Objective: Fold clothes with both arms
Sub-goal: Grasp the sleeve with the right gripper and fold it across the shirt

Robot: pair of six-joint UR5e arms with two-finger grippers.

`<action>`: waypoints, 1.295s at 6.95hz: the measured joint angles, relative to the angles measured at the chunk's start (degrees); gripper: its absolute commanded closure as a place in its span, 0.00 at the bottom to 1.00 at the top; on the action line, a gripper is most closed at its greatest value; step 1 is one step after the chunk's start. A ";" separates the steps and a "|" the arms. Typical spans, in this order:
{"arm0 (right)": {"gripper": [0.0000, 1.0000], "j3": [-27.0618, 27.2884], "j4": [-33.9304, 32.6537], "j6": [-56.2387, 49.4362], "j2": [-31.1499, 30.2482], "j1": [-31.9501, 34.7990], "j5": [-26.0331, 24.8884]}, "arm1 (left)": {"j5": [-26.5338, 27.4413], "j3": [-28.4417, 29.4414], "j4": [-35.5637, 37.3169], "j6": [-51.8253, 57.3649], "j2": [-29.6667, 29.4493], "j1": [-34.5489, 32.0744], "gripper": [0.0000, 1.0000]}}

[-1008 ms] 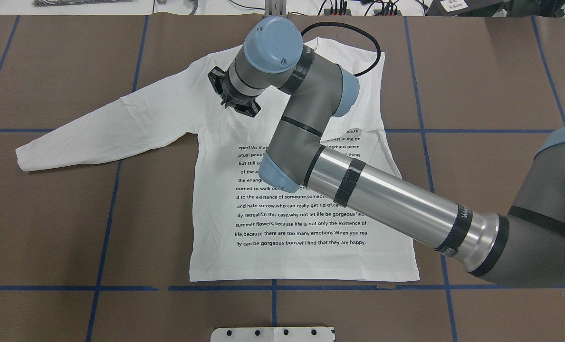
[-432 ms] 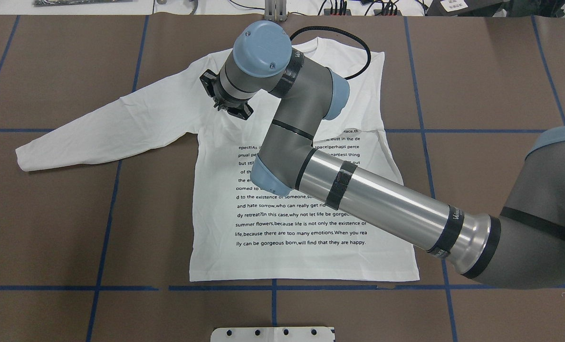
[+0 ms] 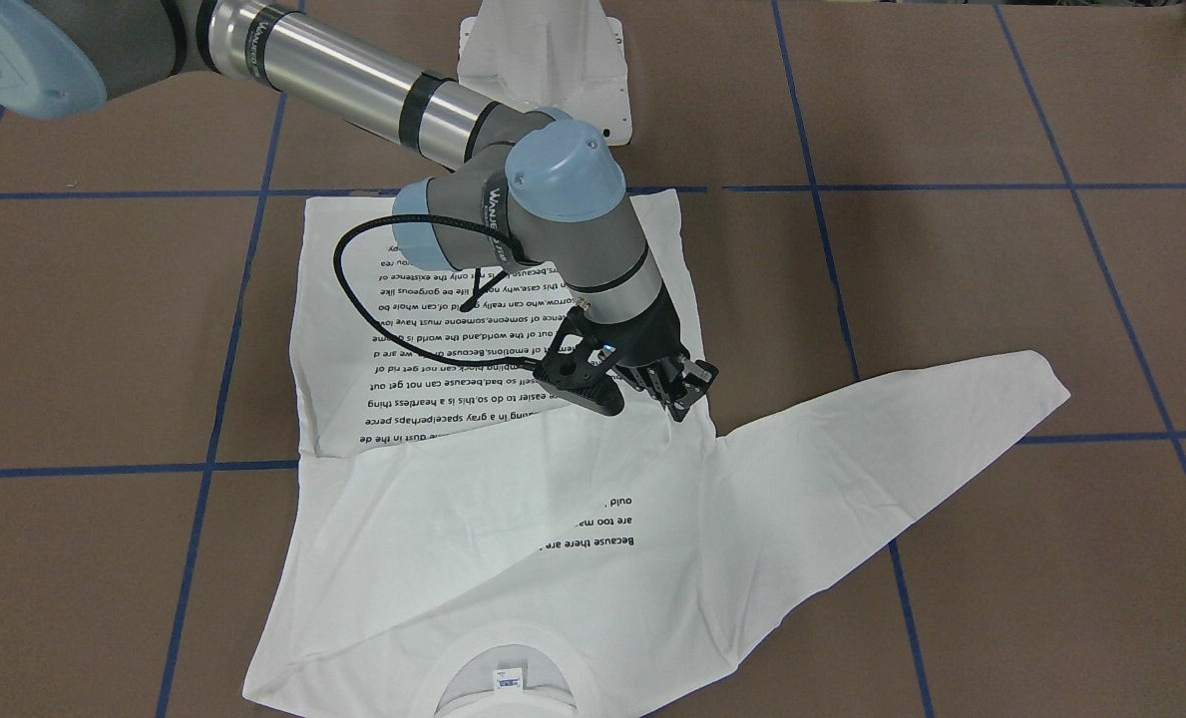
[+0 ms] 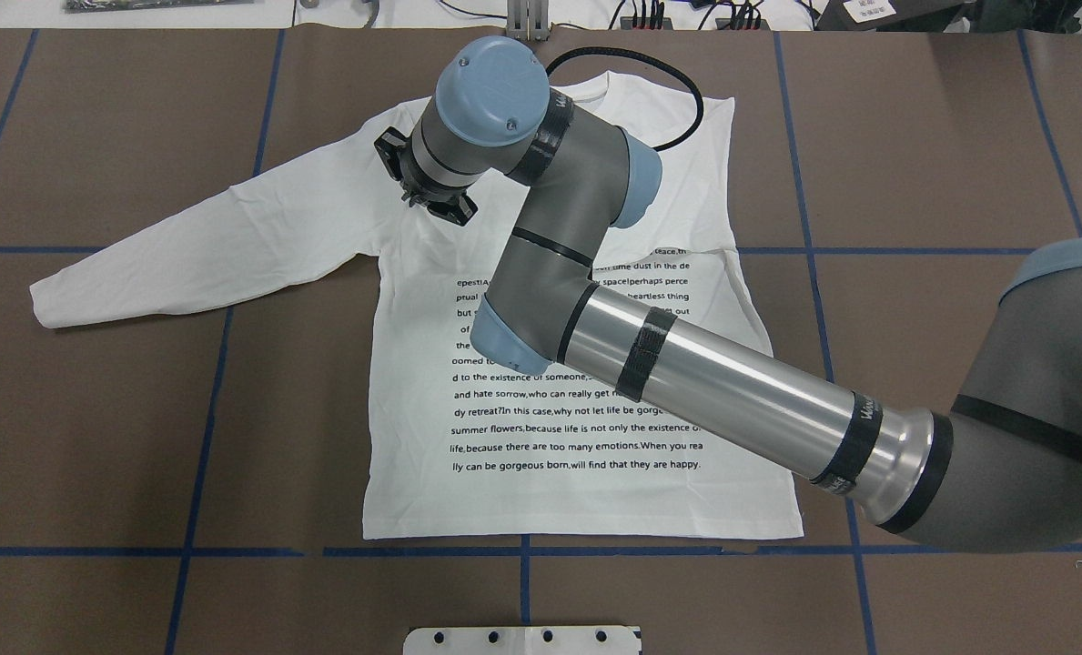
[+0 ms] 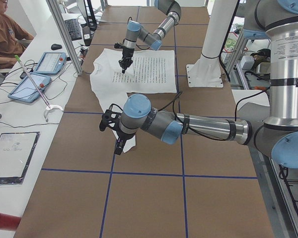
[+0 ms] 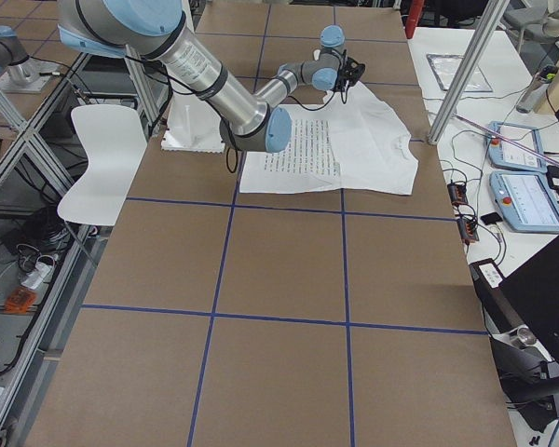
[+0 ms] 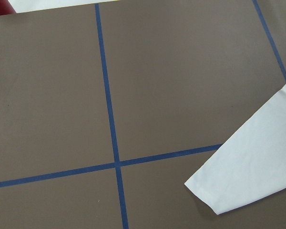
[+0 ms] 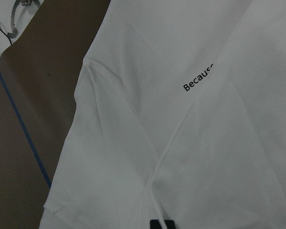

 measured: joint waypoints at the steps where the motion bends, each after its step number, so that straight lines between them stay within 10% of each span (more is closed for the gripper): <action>1: 0.90 0.01 0.30 1.12 0.13 -0.19 -0.94 | 0.00 0.14 -0.48 -0.03 0.00 0.03 0.00; 5: 0.62 -3.38 6.38 6.99 0.99 -0.37 -7.29 | 0.00 0.45 -0.77 -0.01 0.07 0.02 0.00; 7: 0.35 -6.76 8.45 9.36 2.87 -0.72 -10.11 | 0.00 0.35 -0.77 -0.01 0.07 0.03 0.00; 8: 0.01 -8.47 8.71 10.55 4.30 -1.27 -11.66 | -0.17 0.24 -0.75 -0.03 0.08 0.02 0.00; 9: 0.01 -9.27 8.88 11.51 5.23 -1.64 -12.65 | -0.86 0.21 -0.75 -0.07 0.06 0.02 0.00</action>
